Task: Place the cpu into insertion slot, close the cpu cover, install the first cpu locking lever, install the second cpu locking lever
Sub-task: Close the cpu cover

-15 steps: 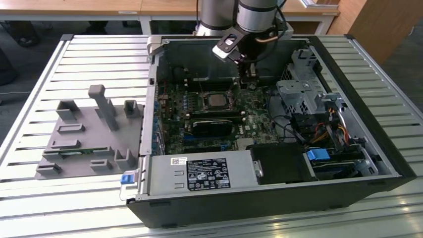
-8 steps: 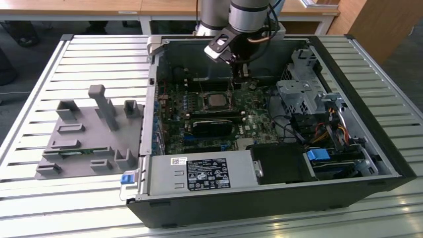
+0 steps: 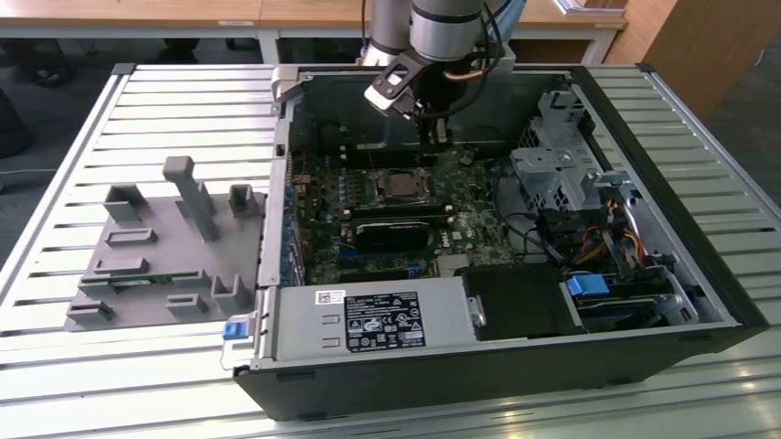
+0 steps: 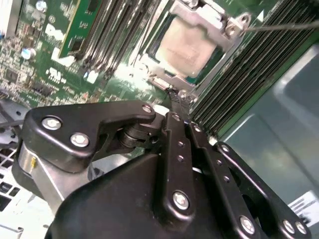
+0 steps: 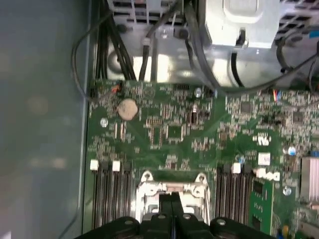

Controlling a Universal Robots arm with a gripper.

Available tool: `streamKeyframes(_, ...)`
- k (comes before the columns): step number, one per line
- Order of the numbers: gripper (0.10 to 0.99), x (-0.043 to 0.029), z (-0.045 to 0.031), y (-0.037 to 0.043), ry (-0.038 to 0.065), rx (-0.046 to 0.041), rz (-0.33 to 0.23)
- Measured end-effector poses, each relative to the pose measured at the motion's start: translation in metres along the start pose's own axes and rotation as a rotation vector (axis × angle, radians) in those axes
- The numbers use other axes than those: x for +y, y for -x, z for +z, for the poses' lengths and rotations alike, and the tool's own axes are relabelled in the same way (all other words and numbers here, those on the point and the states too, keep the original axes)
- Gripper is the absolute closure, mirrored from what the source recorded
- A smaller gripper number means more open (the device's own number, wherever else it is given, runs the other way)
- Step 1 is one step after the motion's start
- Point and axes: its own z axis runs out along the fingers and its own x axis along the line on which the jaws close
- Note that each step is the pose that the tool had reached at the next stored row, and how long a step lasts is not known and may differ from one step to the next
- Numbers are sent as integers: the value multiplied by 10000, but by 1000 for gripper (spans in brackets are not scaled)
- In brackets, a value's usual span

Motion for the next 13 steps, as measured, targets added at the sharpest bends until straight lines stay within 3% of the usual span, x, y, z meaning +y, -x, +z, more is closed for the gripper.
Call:
streamKeyframes(5,980,-143,15,-5,0,0,2)
streamKeyframes(13,980,-180,139,15,-20,2,-32)
